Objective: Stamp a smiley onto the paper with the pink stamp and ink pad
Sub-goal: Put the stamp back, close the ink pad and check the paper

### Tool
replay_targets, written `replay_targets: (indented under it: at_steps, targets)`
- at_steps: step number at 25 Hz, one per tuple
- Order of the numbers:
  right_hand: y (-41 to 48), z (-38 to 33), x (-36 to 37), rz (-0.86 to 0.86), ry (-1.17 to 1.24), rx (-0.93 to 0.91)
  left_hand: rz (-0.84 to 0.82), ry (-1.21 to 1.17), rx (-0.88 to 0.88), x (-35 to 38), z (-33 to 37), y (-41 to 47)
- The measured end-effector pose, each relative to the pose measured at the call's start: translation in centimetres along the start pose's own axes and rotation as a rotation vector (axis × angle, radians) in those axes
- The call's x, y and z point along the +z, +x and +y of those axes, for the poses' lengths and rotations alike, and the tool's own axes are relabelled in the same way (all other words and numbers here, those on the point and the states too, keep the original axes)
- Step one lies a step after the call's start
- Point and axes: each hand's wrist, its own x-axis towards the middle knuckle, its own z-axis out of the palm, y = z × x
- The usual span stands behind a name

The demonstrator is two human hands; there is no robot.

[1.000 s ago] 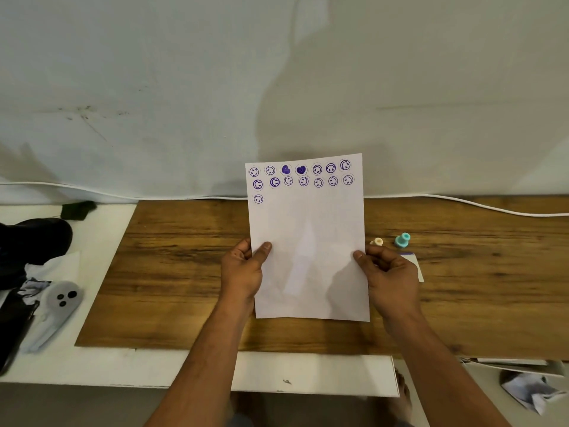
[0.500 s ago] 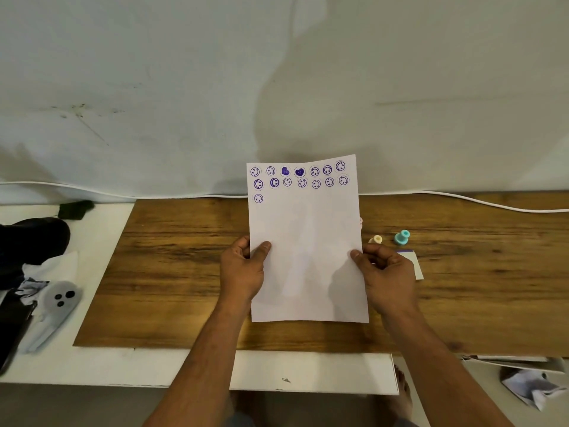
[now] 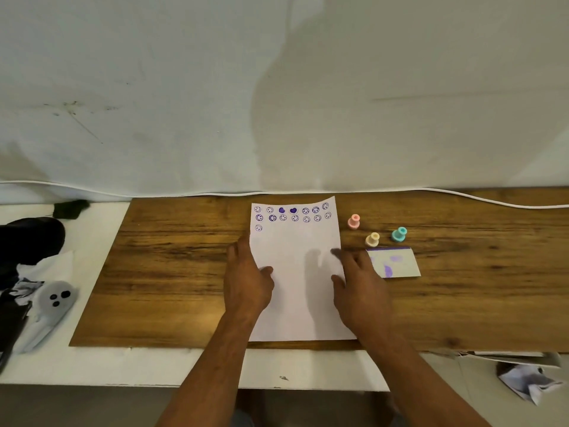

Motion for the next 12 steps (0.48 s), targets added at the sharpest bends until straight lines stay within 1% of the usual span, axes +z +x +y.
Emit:
replay_targets:
  at_steps: [2,4,7,9,12]
  targets:
    - [-0.5,0.0,0.6,0.028,-0.170,-0.075,0.001,0.162,0.065,0.0,-0.1,-0.3]
    - [-0.7,-0.2,0.9,0.026,-0.282,-0.109,-0.027,0.264,0.143,-0.1,-0.4,-0.4]
    - [-0.8,-0.4,1.2,-0.022,-0.277,-0.115,-0.055,0.314,0.182,-0.1,-0.5,-0.2]
    - [-1.0,-0.4,1.2,-0.021,-0.275,-0.116,-0.065,0.354,0.183,0.0,-0.5,-0.4]
    - [-1.6,-0.4,1.3,-0.079,-0.298,-0.116,-0.095,0.408,0.176,0.0,-0.7,-1.3]
